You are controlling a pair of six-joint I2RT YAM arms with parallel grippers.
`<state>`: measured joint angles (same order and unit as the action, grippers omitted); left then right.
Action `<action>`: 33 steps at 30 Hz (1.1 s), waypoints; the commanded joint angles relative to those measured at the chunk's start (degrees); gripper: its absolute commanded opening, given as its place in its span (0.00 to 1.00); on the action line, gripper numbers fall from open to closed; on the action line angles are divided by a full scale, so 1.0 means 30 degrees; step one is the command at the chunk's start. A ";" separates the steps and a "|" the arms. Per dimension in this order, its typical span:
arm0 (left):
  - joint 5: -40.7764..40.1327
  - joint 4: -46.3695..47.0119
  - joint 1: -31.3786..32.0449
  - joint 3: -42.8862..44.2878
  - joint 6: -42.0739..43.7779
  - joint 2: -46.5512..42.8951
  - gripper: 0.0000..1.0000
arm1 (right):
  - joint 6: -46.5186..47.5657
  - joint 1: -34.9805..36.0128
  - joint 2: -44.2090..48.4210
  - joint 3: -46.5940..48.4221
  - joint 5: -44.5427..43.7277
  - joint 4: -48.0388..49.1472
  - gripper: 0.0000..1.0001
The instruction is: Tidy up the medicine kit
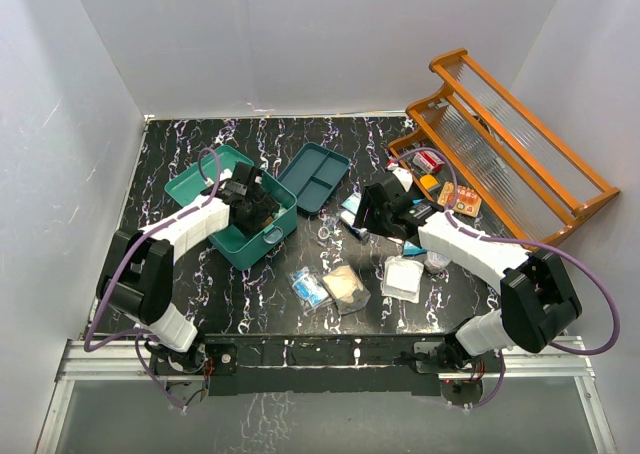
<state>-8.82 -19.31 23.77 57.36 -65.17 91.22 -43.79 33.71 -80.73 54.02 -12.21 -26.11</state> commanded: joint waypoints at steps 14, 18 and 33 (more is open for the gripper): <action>-0.2313 -0.0668 0.0086 0.1520 0.1876 -0.1851 0.70 | 0.0476 -0.0023 -0.0644 0.1617 -0.0095 0.0089 0.57; -0.2628 -0.0581 0.0075 0.1797 0.2839 -0.2265 0.69 | 0.0549 -0.0011 -0.0910 0.1836 -0.0276 0.0033 0.57; -0.0360 -0.1878 0.0075 0.3751 0.8657 -0.6576 0.71 | 0.2354 0.0011 -0.0250 0.4665 -0.3855 -0.2070 0.61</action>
<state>-13.96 -24.36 23.77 67.96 -46.15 77.25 -40.75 33.74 -84.97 65.45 -17.98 -31.55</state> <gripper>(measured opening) 0.710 0.601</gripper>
